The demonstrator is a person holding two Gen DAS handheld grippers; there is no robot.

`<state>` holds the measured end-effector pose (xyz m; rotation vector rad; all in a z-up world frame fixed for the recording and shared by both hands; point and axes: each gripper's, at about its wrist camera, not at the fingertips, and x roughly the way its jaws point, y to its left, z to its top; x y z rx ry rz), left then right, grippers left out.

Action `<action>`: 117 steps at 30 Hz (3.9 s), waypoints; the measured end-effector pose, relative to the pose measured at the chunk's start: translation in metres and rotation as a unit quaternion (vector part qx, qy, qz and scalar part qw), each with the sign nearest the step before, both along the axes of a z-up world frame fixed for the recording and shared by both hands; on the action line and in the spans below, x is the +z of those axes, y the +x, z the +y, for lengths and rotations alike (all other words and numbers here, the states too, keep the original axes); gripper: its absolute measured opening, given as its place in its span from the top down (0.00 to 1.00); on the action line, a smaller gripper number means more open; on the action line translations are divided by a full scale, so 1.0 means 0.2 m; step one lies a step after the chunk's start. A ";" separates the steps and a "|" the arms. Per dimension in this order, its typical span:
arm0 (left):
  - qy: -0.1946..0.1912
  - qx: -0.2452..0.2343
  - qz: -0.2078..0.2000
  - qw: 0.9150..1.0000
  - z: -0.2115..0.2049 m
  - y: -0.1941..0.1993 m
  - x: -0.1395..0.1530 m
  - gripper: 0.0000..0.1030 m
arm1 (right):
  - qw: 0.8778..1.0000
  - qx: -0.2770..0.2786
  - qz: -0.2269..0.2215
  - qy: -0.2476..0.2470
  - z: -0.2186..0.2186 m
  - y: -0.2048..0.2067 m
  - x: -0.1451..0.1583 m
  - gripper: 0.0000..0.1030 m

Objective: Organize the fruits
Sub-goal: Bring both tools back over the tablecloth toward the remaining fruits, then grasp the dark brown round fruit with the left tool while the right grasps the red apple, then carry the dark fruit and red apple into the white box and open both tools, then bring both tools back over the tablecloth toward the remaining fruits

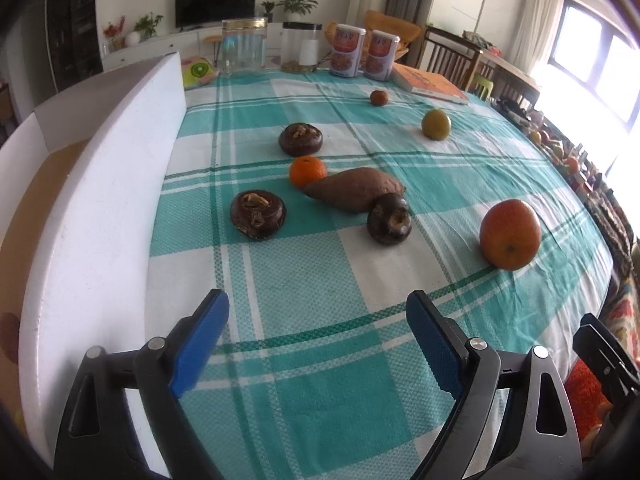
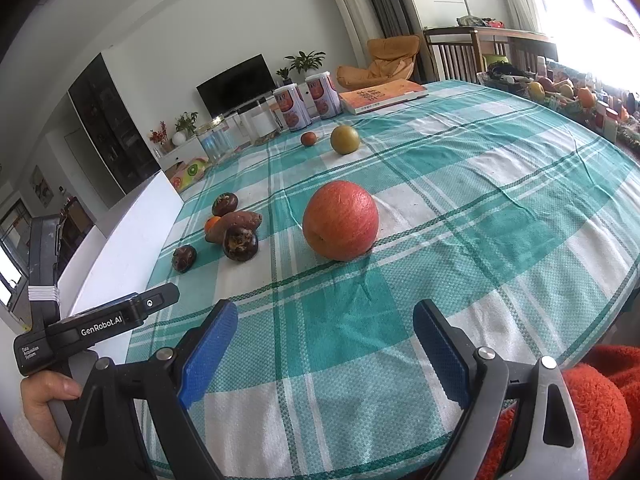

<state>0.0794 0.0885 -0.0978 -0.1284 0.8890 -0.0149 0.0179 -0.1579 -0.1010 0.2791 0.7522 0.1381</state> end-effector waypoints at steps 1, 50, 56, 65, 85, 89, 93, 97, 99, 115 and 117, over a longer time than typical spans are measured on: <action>0.002 0.010 -0.005 1.000 0.01 0.03 0.00 0.12 | 1.000 0.000 0.000 0.001 0.00 0.00 0.00 0.13; -0.147 -0.068 -0.043 0.986 0.01 -0.37 0.47 0.55 | 0.986 0.095 0.105 0.094 -0.01 0.50 0.04 0.35; -0.130 0.004 -0.096 0.987 0.39 -0.50 0.67 0.55 | 0.962 0.214 0.085 0.147 0.49 0.41 0.32 0.35; -0.036 0.217 -0.049 0.974 1.10 -0.64 0.42 0.55 | 0.898 0.413 0.121 0.092 1.51 0.20 0.30 0.35; -0.038 0.280 -0.030 0.959 1.21 -0.68 0.22 0.22 | 0.901 0.429 0.040 -0.045 1.80 0.15 0.21 0.22; -0.040 0.257 -0.061 0.964 1.06 -0.63 0.32 0.22 | 0.933 0.357 -0.025 -0.035 1.44 0.18 0.34 0.12; -0.055 0.187 -0.085 0.977 0.78 -0.54 0.42 0.22 | 0.968 0.236 -0.055 -0.061 0.96 0.23 0.32 0.05; -0.072 0.083 -0.090 0.990 0.41 -0.44 0.47 0.22 | 0.991 0.085 -0.025 -0.100 0.44 0.30 0.18 0.05; -0.078 0.038 -0.083 0.993 0.22 -0.37 0.47 0.22 | 0.994 0.023 -0.011 -0.103 0.21 0.34 0.10 0.05; 0.002 0.003 0.005 1.000 -0.21 -0.05 -0.09 0.22 | 0.988 -0.107 0.067 -0.084 -0.23 0.38 -0.17 0.05; 0.005 0.014 0.007 1.000 -0.18 -0.04 -0.12 0.22 | 0.988 -0.109 0.068 -0.090 -0.22 0.38 -0.17 0.05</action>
